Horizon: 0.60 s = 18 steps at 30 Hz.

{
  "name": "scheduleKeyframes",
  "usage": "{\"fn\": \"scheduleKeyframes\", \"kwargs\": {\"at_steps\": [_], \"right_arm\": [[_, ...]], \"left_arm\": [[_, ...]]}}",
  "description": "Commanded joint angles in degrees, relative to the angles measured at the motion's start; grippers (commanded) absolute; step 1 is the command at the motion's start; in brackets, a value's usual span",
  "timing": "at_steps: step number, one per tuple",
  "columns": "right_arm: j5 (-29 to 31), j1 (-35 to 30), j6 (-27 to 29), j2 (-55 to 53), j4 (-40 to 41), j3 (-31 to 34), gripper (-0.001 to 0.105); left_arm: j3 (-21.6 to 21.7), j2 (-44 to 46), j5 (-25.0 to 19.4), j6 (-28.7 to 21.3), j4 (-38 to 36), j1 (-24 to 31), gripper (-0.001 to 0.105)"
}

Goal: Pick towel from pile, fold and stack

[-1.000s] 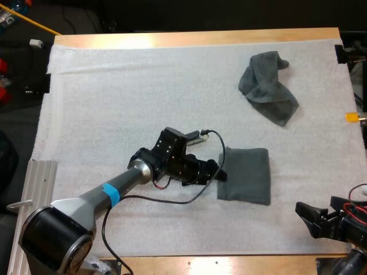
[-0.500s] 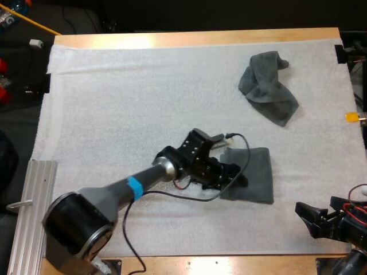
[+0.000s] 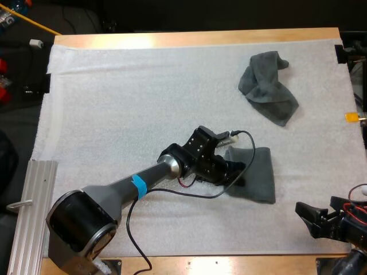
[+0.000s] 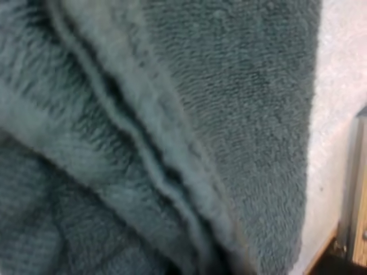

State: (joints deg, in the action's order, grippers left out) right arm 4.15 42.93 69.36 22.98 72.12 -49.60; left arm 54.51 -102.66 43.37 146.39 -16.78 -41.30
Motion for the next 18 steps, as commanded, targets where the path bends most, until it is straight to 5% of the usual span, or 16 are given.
{"fn": "scheduleKeyframes", "kwargs": {"at_steps": [1,10,18], "right_arm": [[0.4,0.1,-0.2,-0.1,-0.3,-0.5,0.085],[0.4,0.1,-0.2,-0.1,-0.3,-0.5,0.085],[0.4,0.1,-0.2,-0.1,-0.3,-0.5,0.085]], "left_arm": [[0.4,0.1,1.1,-0.7,-0.3,0.0,0.000],[0.4,4.2,-7.9,-21.4,-20.0,6.8,0.000],[0.4,7.7,-18.6,-39.7,-36.9,23.5,0.000]]}}
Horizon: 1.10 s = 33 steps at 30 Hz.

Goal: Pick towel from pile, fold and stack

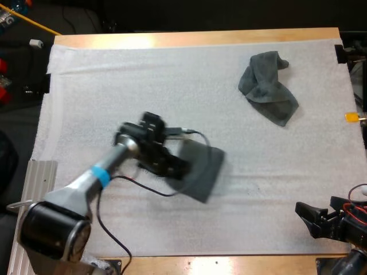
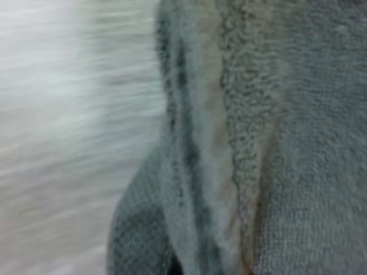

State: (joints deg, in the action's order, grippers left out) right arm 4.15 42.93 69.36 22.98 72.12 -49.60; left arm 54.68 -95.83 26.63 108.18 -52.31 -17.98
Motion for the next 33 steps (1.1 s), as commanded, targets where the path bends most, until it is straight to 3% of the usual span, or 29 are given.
{"fn": "scheduleKeyframes", "kwargs": {"at_steps": [1,3,8,15,19,24,33], "right_arm": [[0.4,0.1,-0.2,-0.1,-0.3,-0.5,0.085],[0.4,0.1,-0.2,-0.1,-0.3,-0.5,0.085],[0.1,0.1,-0.2,-0.1,-0.3,-0.5,0.085],[-4.6,0.1,-0.2,-0.1,-4.7,-0.3,0.085],[-5.3,0.1,-0.2,-0.1,-7.2,-0.3,0.085],[-5.3,0.1,-0.2,-0.1,-7.1,-0.3,0.085],[-5.7,0.1,-0.2,-0.1,-7.1,-0.3,0.085]], "left_arm": [[0.2,1.1,-2.5,-2.2,-2.4,1.2,0.000],[0.2,1.7,-5.6,-5.8,-4.8,7.0,0.000],[0.2,3.3,-8.6,-10.4,-7.4,18.3,0.000],[0.2,4.9,-11.8,-10.3,-8.2,31.5,0.000],[0.2,4.8,-13.7,-10.3,-8.1,34.5,0.000],[0.2,4.8,-21.6,-10.8,-8.4,35.2,0.000],[0.2,4.8,-22.2,-13.7,-8.2,35.2,0.001]]}}
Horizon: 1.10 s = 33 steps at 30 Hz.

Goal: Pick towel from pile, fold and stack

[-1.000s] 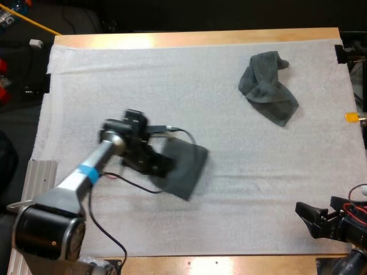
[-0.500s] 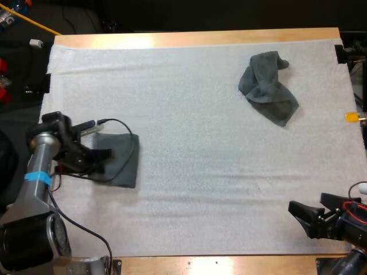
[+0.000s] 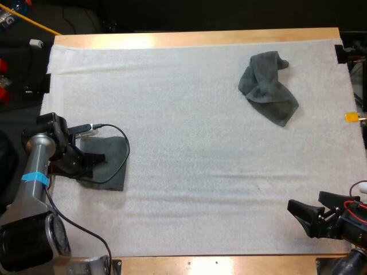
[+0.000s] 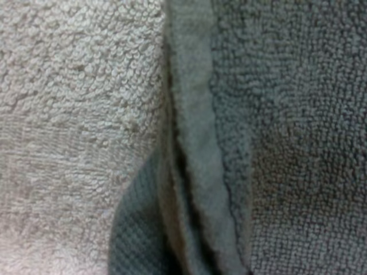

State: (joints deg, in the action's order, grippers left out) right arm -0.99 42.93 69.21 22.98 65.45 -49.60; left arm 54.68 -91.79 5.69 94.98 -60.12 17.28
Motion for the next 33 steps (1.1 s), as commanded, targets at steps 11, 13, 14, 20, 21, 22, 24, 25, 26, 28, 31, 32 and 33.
{"fn": "scheduleKeyframes", "kwargs": {"at_steps": [11,13,14,20,21,22,24,25,26,28,31,32,33], "right_arm": [[-1.9,0.1,-0.1,-0.1,-0.5,-0.3,0.085],[-1.9,0.1,-0.1,-0.1,-0.5,-0.3,0.085],[-1.9,0.1,-0.1,-0.1,-0.5,-0.3,0.085],[-1.9,0.1,-0.1,-0.1,-0.5,-0.3,0.085],[-1.9,0.1,-0.1,-0.1,-0.5,-0.3,0.085],[-1.9,0.1,-0.1,-0.1,-0.5,-0.3,0.085],[-1.9,0.1,-0.1,-0.1,-0.5,-0.3,0.085],[-1.9,0.1,-0.1,-0.1,-0.5,-0.3,0.085],[-1.9,0.1,-0.1,-0.1,-0.5,-0.3,0.085],[-1.9,0.1,-0.1,-0.1,-0.5,-0.3,0.085],[-1.9,0.1,-0.1,-0.1,-0.5,-0.3,0.085],[-1.9,0.1,-0.1,-0.1,-0.5,-0.3,0.085],[-1.9,0.1,-0.1,-0.1,-0.4,-0.3,0.085]], "left_arm": [[3.4,1.6,-5.3,-1.0,-2.0,-0.1,0.059],[4.7,2.3,-5.7,-1.0,-2.5,-0.1,0.059],[5.7,3.0,-6.2,-1.0,-2.9,-0.1,0.059],[8.8,7.1,-5.7,0.0,-4.2,-0.5,0.059],[8.9,7.8,-4.0,0.1,-4.3,-1.0,0.059],[8.9,8.0,-3.2,0.1,-4.3,-1.3,0.059],[8.9,8.5,-2.2,0.1,-4.2,-3.5,0.059],[8.7,8.4,-2.4,-0.1,-4.2,-4.6,0.059],[8.4,8.4,-3.3,-0.5,-4.3,-6.0,0.059],[7.7,8.4,-5.7,-1.1,-4.3,-8.6,0.059],[4.7,8.4,-12.4,-1.7,-2.8,-12.2,0.059],[3.2,8.4,-12.9,-1.7,-1.8,-12.7,0.059],[1.8,8.4,-12.5,-1.7,-1.1,-12.8,0.059]]}}
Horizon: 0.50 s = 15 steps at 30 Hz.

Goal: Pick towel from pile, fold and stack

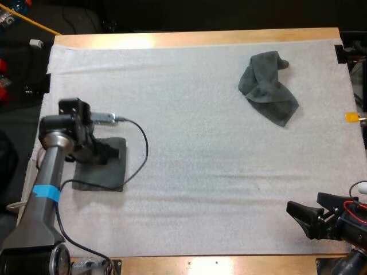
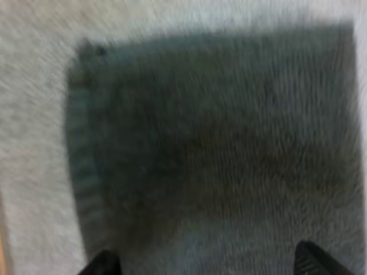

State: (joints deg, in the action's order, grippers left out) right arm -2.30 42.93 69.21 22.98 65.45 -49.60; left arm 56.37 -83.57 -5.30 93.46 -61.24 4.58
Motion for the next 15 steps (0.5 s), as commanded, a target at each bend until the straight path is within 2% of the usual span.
{"fn": "scheduleKeyframes", "kwargs": {"at_steps": [1,4,6,9,12,15], "right_arm": [[-0.5,0.1,-0.1,-0.1,-0.3,-0.3,0.085],[-0.5,0.1,-0.1,-0.1,0.1,-0.3,0.085],[-1.3,0.1,-0.1,-0.1,0.0,-0.3,0.085],[-1.4,0.1,-0.1,-0.1,0.0,-0.3,0.085],[-1.4,0.1,-0.1,-0.1,0.0,-0.3,0.085],[-1.4,0.1,-0.1,-0.1,0.0,-0.3,0.085]], "left_arm": [[-0.8,0.2,-1.4,0.1,0.5,-0.1,0.059],[-4.6,0.2,-1.1,0.1,2.0,0.4,0.059],[-7.5,0.2,1.8,0.6,3.7,0.8,0.059],[-10.5,0.2,3.0,0.6,6.5,0.8,0.059],[-12.0,0.2,3.4,0.6,7.4,0.8,0.059],[-11.1,0.2,3.9,0.6,6.7,0.8,0.059]]}}
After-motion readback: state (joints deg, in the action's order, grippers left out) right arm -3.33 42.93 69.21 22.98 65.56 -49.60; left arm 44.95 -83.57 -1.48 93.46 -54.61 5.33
